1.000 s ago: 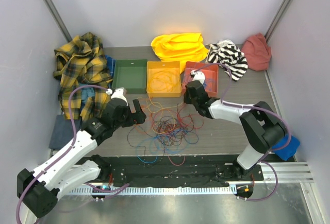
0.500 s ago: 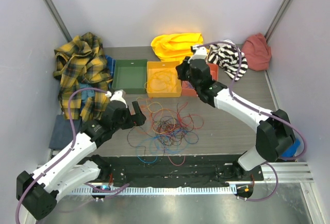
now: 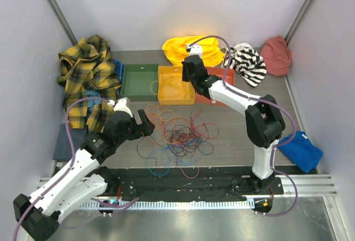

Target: Untangle the cables

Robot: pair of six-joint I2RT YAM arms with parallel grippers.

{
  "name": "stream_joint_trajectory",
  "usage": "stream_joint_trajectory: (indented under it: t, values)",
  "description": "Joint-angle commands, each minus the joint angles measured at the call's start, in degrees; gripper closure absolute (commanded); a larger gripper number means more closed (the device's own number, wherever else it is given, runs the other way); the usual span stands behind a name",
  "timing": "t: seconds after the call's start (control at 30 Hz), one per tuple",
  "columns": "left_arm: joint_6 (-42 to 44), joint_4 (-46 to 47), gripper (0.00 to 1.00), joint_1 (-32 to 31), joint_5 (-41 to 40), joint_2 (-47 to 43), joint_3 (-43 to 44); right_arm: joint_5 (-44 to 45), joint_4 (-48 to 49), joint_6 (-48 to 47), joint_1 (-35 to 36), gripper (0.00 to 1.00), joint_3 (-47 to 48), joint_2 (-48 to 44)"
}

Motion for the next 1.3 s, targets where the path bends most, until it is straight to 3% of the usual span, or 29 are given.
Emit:
stream_joint_trajectory:
  t: [0.0, 0.37, 0.8, 1.03, 1.1, 1.27]
  values:
    - [0.48, -0.77, 0.0, -0.22, -2.04, -0.89, -0.32, 6.28, -2.62, -4.36, 0.16, 0.99, 3.49, 2.23]
    - [0.22, -0.77, 0.0, -0.22, -1.87, 0.35, 0.12, 14.29, -1.84, -12.97, 0.24, 0.99, 6.22, 3.03]
    - [-0.49, -1.03, 0.0, -0.22, -2.48, -0.62, -0.41, 8.4, 2.82, -14.82, 2.0, 0.99, 4.73, 7.24]
    - [-0.66, -1.12, 0.0, -0.22, -1.95, -0.53, -0.58, 4.88, -1.81, -12.01, 2.53, 0.99, 8.59, 12.42]
    - [-0.66, -1.29, 0.0, -0.22, -2.22, -0.88, -0.67, 4.71, -1.92, -11.57, 2.62, 0.93, 8.59, 12.69]
    - [-0.66, -1.38, 0.0, -0.22, -2.31, -1.67, -1.03, 6.72, -1.66, -10.69, 2.62, 0.54, 7.1, 9.89]
